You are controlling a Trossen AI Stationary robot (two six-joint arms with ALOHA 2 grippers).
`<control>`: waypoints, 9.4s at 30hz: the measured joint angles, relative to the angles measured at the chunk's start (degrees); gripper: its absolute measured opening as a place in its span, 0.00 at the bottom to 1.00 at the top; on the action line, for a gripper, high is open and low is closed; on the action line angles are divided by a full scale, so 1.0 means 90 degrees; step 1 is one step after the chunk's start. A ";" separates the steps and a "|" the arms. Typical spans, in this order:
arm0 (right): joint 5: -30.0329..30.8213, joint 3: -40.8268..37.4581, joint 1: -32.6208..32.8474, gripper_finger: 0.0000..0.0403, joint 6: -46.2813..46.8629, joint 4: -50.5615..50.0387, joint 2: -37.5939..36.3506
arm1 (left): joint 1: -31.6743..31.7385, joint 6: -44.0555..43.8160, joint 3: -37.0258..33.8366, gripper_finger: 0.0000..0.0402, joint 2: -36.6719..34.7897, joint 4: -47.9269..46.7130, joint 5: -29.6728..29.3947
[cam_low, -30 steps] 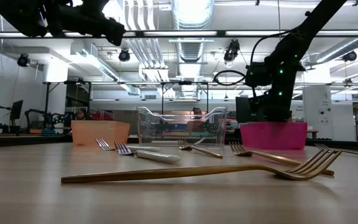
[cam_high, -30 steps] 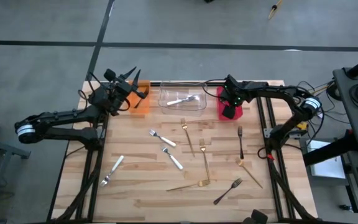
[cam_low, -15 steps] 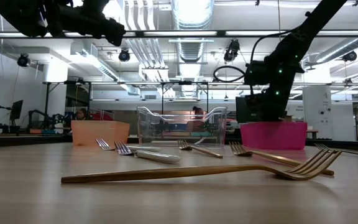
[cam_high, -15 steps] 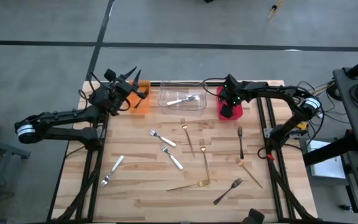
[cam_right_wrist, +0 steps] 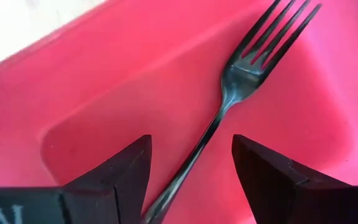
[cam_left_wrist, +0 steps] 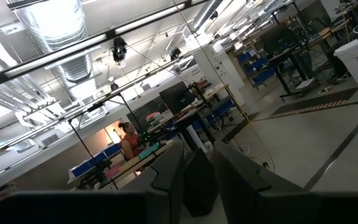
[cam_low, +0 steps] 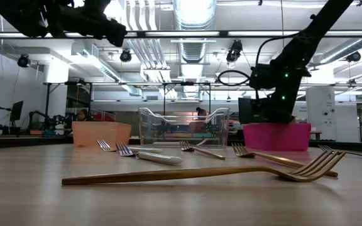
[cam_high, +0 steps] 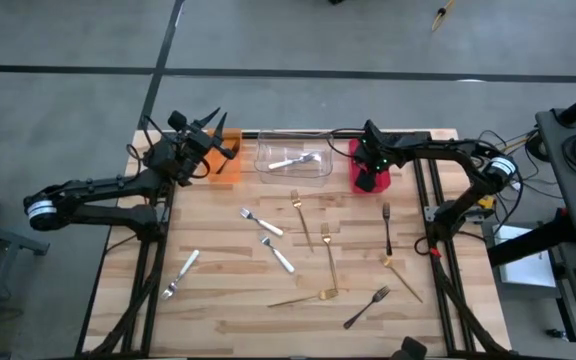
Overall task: Sort silverware by color (type)
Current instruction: Put the black fork into the orange bin
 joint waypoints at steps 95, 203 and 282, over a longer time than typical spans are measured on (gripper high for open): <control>-0.0196 0.0462 0.0083 0.61 -0.0051 -0.0335 0.0548 | -0.0002 -0.0855 0.0000 0.18 0.0002 -0.0027 0.0008; 0.3160 -0.0290 0.4213 0.03 0.0976 0.6473 -0.1783 | -0.1066 -0.4006 0.2658 0.52 0.3604 0.0286 0.3501; 0.3380 -0.0282 0.4167 0.50 0.0987 0.5821 -0.1797 | 0.1131 -0.3241 0.4199 0.00 0.2264 -0.7660 0.2938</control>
